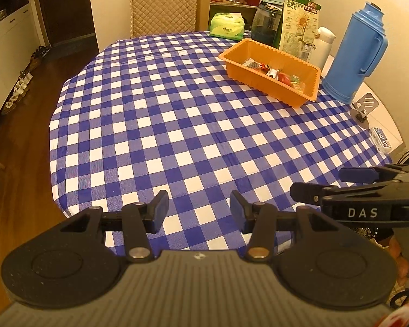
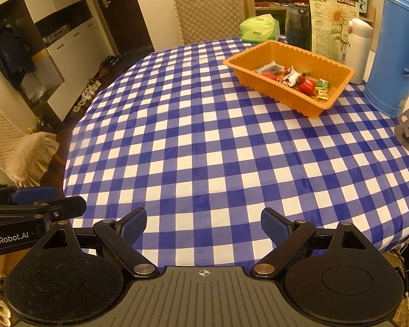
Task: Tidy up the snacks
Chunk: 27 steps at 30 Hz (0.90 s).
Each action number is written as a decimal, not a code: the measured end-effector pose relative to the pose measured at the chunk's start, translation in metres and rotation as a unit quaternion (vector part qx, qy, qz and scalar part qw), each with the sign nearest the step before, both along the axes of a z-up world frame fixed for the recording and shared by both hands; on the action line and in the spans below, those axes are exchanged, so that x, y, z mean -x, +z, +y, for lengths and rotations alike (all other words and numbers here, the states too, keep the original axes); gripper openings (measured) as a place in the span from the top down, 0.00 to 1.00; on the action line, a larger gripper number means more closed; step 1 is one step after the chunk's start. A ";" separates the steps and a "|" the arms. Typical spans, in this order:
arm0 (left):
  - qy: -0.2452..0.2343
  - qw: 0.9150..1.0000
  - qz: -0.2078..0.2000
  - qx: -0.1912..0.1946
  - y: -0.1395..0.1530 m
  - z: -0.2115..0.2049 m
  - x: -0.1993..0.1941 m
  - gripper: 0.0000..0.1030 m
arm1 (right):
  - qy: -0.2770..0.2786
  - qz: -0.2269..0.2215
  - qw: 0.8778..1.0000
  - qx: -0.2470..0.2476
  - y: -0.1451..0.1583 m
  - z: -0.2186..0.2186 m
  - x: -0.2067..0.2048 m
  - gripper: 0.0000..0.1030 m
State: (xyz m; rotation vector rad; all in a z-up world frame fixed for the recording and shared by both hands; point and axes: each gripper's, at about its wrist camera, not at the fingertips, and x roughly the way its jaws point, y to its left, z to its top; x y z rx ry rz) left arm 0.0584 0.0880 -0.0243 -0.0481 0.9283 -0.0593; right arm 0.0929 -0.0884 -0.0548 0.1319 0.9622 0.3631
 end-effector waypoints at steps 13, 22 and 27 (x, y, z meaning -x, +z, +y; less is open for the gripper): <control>-0.010 1.000 -0.001 0.001 0.000 -0.004 0.004 0.55 | -0.002 -0.001 1.000 0.000 0.002 -0.001 0.005 0.12; -0.011 1.000 -0.002 0.001 0.000 -0.005 0.004 0.55 | -0.005 -0.003 1.000 -0.001 0.003 -0.003 0.008 0.12; -0.012 1.000 -0.002 0.001 0.001 -0.005 0.004 0.55 | -0.005 -0.004 1.000 -0.001 0.004 -0.003 0.008 0.12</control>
